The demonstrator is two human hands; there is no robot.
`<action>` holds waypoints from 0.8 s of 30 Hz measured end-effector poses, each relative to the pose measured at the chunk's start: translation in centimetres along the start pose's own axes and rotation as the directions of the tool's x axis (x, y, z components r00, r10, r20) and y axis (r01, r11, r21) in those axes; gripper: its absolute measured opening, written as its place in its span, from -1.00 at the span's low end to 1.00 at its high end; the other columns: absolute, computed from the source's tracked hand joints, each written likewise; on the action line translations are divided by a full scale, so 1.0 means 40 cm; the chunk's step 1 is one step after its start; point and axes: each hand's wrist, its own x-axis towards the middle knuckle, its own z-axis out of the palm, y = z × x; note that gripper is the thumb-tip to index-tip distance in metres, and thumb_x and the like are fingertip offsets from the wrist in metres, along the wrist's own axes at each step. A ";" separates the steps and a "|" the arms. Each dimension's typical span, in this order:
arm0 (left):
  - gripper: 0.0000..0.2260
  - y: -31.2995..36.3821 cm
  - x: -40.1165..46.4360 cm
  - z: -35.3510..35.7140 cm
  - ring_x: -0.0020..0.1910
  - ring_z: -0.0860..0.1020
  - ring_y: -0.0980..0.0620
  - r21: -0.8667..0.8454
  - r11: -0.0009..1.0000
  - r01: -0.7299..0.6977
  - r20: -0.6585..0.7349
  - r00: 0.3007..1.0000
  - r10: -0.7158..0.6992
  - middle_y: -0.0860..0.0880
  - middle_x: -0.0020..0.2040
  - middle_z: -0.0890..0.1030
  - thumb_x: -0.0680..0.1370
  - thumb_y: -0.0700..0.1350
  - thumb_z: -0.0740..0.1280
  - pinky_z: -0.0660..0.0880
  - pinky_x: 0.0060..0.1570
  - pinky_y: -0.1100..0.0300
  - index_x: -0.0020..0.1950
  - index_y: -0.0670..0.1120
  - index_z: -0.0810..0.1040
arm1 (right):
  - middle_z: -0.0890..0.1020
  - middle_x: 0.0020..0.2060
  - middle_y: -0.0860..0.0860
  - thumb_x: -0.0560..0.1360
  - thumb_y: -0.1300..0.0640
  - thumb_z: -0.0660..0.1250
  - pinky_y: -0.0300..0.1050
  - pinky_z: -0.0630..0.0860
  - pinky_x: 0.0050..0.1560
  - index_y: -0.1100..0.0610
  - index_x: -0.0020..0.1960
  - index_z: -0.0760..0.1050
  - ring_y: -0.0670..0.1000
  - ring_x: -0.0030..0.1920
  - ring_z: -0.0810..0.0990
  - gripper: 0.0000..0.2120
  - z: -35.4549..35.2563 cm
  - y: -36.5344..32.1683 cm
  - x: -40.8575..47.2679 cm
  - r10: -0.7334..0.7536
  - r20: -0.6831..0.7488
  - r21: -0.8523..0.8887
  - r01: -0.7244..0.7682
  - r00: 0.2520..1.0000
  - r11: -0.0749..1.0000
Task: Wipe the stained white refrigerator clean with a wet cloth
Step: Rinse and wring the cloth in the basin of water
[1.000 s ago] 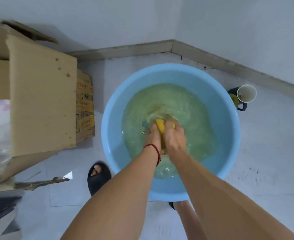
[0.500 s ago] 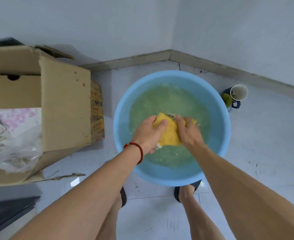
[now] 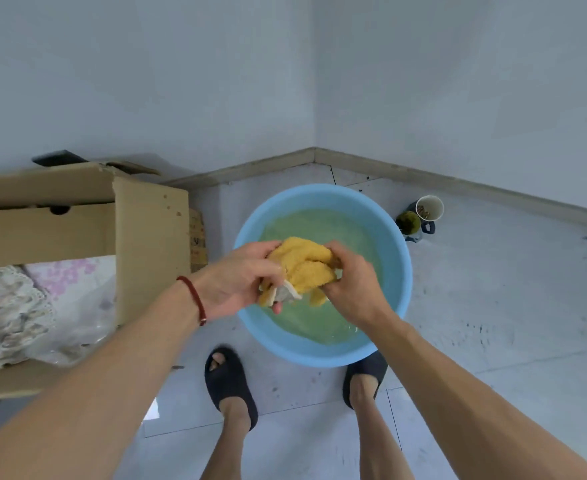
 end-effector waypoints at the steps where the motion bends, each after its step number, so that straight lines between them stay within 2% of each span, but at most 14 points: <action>1: -0.35 -0.008 -0.009 -0.019 -0.15 0.54 -0.08 0.152 0.988 0.023 -0.062 0.998 -0.013 -0.21 0.07 0.55 0.31 -0.31 0.38 0.55 -0.32 0.06 0.42 -0.12 0.44 | 0.66 -0.17 -0.10 0.39 0.33 0.45 -0.24 0.48 -0.17 -0.03 0.02 0.55 -0.08 -0.13 0.59 -0.67 -0.017 -0.015 0.002 -0.007 0.020 -0.030 0.008 1.000 1.000; 4: -0.06 -0.031 -0.021 -0.028 0.04 0.60 -0.07 0.577 0.812 0.093 -0.150 0.989 -0.007 -0.05 0.27 0.45 0.30 -0.18 0.59 0.66 -0.16 0.03 0.53 0.20 0.15 | 0.68 -0.06 -0.18 0.37 0.35 0.48 -0.42 0.50 -0.07 -0.03 0.19 0.62 -0.15 -0.07 0.60 -0.53 -0.060 -0.064 0.003 -0.031 0.069 -0.007 0.031 0.997 0.999; 7: 0.03 -0.054 0.017 0.010 0.11 0.61 -0.07 0.567 0.823 0.042 -0.127 0.991 0.038 0.04 0.30 0.38 0.31 -0.09 0.64 0.67 -0.19 0.06 0.53 0.35 0.05 | 0.68 0.05 -0.17 0.33 0.41 0.45 -0.10 0.66 0.01 -0.11 0.23 0.61 -0.11 0.05 0.65 -0.41 -0.085 -0.104 0.002 0.048 0.139 0.205 -0.077 0.989 0.976; 9: -0.08 -0.052 0.047 0.038 0.16 0.62 -0.08 0.553 0.830 -0.067 -0.107 0.983 0.150 0.02 0.27 0.49 0.27 -0.02 0.66 0.67 -0.09 0.04 0.51 0.25 0.24 | 0.68 0.09 -0.08 0.32 0.45 0.42 0.04 0.68 0.05 -0.08 0.25 0.59 0.02 0.08 0.69 -0.38 -0.091 -0.128 -0.008 0.101 0.186 0.349 -0.162 0.977 0.923; 11: -0.33 -0.056 0.075 0.045 0.17 0.64 -0.04 0.545 0.811 -0.211 -0.067 0.954 0.293 0.00 0.18 0.63 0.32 -0.13 0.66 0.63 0.05 0.16 0.36 0.07 0.48 | 0.68 0.14 0.04 0.34 0.50 0.41 0.11 0.65 0.17 0.02 0.28 0.58 0.11 0.13 0.70 -0.39 -0.103 -0.137 -0.021 0.115 0.264 0.479 -0.233 0.958 0.846; 13: -0.54 -0.042 0.075 0.050 0.06 0.65 0.00 0.525 0.820 -0.228 -0.107 0.938 0.329 0.04 0.02 0.68 0.37 -0.27 0.61 0.58 -0.02 0.33 0.16 0.05 0.58 | 0.65 0.19 0.19 0.43 0.47 0.32 0.13 0.60 0.21 0.16 0.29 0.57 0.17 0.15 0.67 -0.52 -0.132 -0.128 -0.032 0.068 0.387 0.649 -0.324 0.919 0.689; 14: -0.60 -0.033 0.075 0.049 0.01 0.65 0.00 0.547 0.801 -0.243 -0.104 0.930 0.353 0.03 -0.04 0.68 0.37 -0.26 0.60 0.60 -0.05 0.29 0.09 0.06 0.59 | 0.66 0.12 0.24 0.47 0.38 0.25 0.14 0.58 0.17 0.22 0.23 0.59 0.17 0.09 0.66 -0.64 -0.148 -0.128 -0.033 0.060 0.422 0.725 -0.377 0.904 0.577; 16: -0.77 -0.014 0.067 0.054 -0.15 0.58 -0.01 0.744 0.553 -0.376 0.041 0.852 0.523 -0.03 -0.17 0.61 0.39 -0.18 0.55 0.59 -0.15 0.09 -0.08 -0.01 0.55 | 0.62 -0.18 0.16 0.53 0.09 0.26 0.10 0.46 0.03 0.20 -0.06 0.64 0.09 -0.13 0.59 -0.76 -0.160 -0.110 -0.032 0.153 0.356 0.791 -0.384 0.922 0.476; 17: -0.80 0.003 0.061 0.061 -0.24 0.50 0.00 0.841 0.336 -0.425 0.154 0.782 0.604 -0.01 -0.22 0.53 0.43 -0.16 0.49 0.52 -0.24 0.09 -0.14 -0.02 0.47 | 0.59 -0.26 0.09 0.56 -0.07 0.30 0.08 0.42 0.00 0.17 -0.17 0.62 0.07 -0.19 0.57 -0.67 -0.153 -0.101 -0.029 0.226 0.314 0.779 -0.386 0.922 0.495; 18: -0.84 0.014 0.061 0.067 -0.27 0.43 0.02 0.884 0.127 -0.450 0.271 0.715 0.645 0.02 -0.22 0.46 0.47 -0.16 0.42 0.45 -0.28 0.11 -0.14 -0.01 0.43 | 0.62 -0.22 0.12 0.58 -0.22 0.29 0.10 0.45 0.04 0.18 -0.14 0.64 0.11 -0.13 0.62 -0.53 -0.140 -0.085 -0.032 0.268 0.344 0.753 -0.435 0.900 0.494; 20: -0.96 0.046 0.058 0.067 -0.24 0.43 -0.01 0.869 -0.181 -0.461 0.463 0.627 0.627 -0.01 -0.15 0.46 0.53 -0.15 0.31 0.43 -0.30 0.08 -0.05 -0.04 0.47 | 0.62 0.22 0.31 0.51 -0.47 0.20 0.30 0.51 0.28 0.26 0.28 0.59 0.33 0.29 0.58 -0.19 -0.100 -0.072 -0.037 0.158 0.640 0.665 -0.645 0.752 0.376; 22: -0.92 0.041 0.067 0.045 -0.20 0.46 -0.06 0.830 -0.349 -0.436 0.555 0.576 0.600 -0.06 -0.09 0.49 0.57 -0.17 0.28 0.48 -0.32 0.01 0.04 -0.05 0.47 | 0.48 0.42 0.34 0.37 -0.56 0.24 0.25 0.62 0.19 0.24 0.53 0.39 0.37 0.44 0.46 0.04 -0.077 -0.072 -0.041 -0.048 0.839 0.525 -0.782 0.543 0.336; 23: -0.88 0.040 0.073 0.028 -0.19 0.47 -0.07 0.819 -0.388 -0.422 0.573 0.577 0.582 -0.08 -0.07 0.50 0.57 -0.19 0.31 0.49 -0.34 0.00 0.08 -0.04 0.45 | 0.51 0.39 0.31 0.34 -0.55 0.29 0.04 0.69 0.00 0.23 0.54 0.36 0.31 0.37 0.53 0.07 -0.076 -0.071 -0.040 -0.082 0.860 0.493 -0.778 0.504 0.390; 24: -0.81 0.033 0.082 0.006 -0.20 0.47 -0.08 0.805 -0.428 -0.411 0.593 0.576 0.563 -0.09 -0.06 0.50 0.56 -0.22 0.35 0.49 -0.37 0.02 0.12 -0.03 0.43 | 0.57 0.31 0.26 0.34 -0.50 0.36 -0.16 0.64 -0.22 0.22 0.50 0.39 0.21 0.23 0.62 0.00 -0.074 -0.072 -0.037 -0.075 0.850 0.492 -0.735 0.521 0.466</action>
